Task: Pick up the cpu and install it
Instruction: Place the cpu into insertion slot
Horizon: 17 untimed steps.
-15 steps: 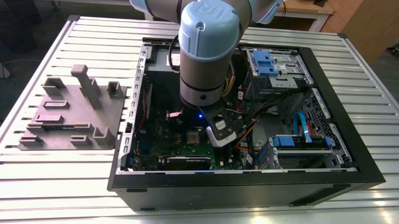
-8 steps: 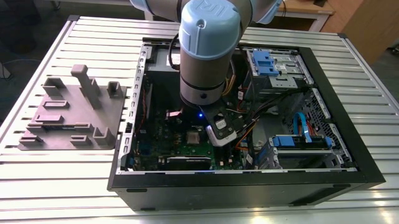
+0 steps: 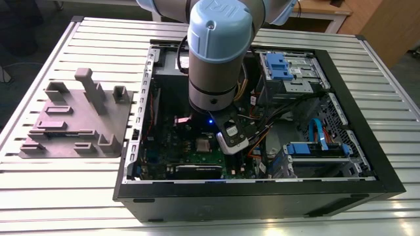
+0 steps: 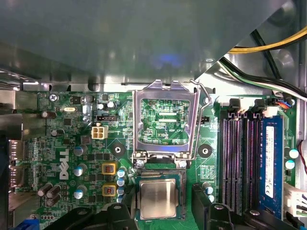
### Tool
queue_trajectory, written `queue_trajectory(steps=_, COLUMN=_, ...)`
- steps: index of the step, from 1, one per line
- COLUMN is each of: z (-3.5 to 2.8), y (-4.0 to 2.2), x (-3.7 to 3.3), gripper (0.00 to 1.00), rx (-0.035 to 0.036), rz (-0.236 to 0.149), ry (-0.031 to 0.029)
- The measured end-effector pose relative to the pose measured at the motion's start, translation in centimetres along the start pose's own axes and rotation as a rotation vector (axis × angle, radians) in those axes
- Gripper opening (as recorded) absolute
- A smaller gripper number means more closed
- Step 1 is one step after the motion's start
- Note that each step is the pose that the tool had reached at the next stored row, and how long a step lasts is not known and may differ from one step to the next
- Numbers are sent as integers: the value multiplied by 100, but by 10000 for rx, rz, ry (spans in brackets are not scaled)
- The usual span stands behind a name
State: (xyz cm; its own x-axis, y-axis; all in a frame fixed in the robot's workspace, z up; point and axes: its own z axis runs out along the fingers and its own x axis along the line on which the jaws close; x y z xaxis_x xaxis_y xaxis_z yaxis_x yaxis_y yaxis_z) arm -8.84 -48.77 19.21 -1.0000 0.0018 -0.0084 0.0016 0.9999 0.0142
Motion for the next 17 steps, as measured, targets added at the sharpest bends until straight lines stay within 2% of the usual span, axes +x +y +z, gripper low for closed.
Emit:
queue_trajectory(steps=5, z=2, y=-1, x=3, gripper=58, rx=0, rz=-5, ry=1)
queue_trajectory(steps=10, z=4, y=-2, x=-2, gripper=43, rx=4, rz=-4, ry=2)
queue_trajectory(steps=17, z=-9, y=0, x=-13, gripper=43, rx=-2, rz=-8, ry=4)
